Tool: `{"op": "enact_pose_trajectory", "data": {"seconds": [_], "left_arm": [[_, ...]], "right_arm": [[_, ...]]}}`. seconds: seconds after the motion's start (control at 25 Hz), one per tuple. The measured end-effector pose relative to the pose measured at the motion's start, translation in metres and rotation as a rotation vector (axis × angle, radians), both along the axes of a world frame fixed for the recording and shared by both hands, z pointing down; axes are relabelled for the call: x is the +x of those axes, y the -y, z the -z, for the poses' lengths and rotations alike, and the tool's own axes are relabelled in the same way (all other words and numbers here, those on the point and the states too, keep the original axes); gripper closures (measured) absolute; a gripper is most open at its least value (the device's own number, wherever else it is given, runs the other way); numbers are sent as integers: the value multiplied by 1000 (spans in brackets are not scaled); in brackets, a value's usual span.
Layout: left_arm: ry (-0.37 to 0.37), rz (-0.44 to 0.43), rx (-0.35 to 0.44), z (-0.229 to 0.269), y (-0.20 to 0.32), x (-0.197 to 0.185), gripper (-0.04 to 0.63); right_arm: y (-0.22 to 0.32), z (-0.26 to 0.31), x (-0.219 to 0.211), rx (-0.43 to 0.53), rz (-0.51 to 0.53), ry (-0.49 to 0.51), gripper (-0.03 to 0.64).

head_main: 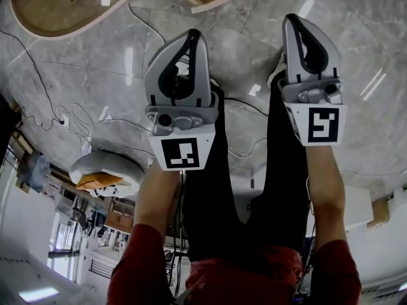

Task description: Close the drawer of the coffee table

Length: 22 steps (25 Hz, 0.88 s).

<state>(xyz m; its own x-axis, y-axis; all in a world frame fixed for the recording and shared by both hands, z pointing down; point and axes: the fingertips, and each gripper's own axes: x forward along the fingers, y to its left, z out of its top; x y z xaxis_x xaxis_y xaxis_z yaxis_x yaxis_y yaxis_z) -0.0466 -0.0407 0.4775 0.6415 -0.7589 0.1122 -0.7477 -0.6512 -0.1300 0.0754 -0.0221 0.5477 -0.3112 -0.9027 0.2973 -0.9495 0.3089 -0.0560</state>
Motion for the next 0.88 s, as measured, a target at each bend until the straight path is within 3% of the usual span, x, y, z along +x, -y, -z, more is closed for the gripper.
{"op": "enact_pose_trajectory", "data": {"seconds": [0.2, 0.4, 0.76, 0.88], "left_arm": [[51, -79, -5, -109, -11, 6, 583], [62, -158, 20, -185, -4, 4, 583], [58, -225, 53, -268, -1, -24, 583], [40, -179, 66, -279, 2, -40, 583]], "right_arm": [[-4, -102, -11, 28, 145, -59, 595], [11, -183, -7, 39, 184, -84, 595], [19, -282, -7, 112, 189, -36, 594], [14, -301, -19, 136, 231, -18, 594]]}}
